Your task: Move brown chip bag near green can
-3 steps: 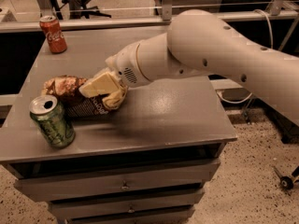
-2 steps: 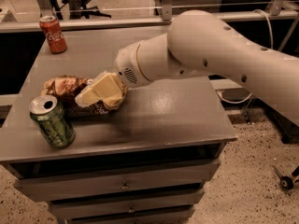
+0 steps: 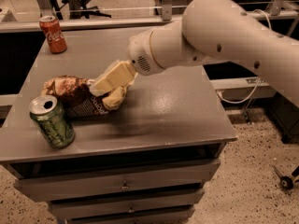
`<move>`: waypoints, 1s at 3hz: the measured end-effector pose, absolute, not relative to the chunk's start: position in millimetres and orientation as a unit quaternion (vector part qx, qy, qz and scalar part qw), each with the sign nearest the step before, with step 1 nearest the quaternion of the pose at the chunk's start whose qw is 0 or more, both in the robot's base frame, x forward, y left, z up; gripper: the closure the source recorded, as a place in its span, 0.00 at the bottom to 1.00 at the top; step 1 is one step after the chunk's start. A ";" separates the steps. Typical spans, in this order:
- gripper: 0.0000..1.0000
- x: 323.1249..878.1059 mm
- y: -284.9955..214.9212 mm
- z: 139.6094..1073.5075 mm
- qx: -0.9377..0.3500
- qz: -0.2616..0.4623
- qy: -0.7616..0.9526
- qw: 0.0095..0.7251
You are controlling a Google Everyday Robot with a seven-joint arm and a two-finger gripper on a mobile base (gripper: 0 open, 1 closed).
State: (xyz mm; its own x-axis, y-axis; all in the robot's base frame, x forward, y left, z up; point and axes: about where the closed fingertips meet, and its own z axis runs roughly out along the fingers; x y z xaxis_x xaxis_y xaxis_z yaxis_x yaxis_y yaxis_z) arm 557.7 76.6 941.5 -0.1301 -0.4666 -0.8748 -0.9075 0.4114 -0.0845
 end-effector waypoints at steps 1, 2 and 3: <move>0.00 593.6 30.9 969.3 -0.509 0.209 0.695 0.463; 0.00 622.1 -18.2 1008.0 -0.491 0.173 0.693 0.499; 0.00 625.9 -22.9 1021.8 -0.487 0.168 0.689 0.510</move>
Offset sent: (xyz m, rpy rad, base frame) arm 0.1132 -0.1721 0.1280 -0.0198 -0.3016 -0.2212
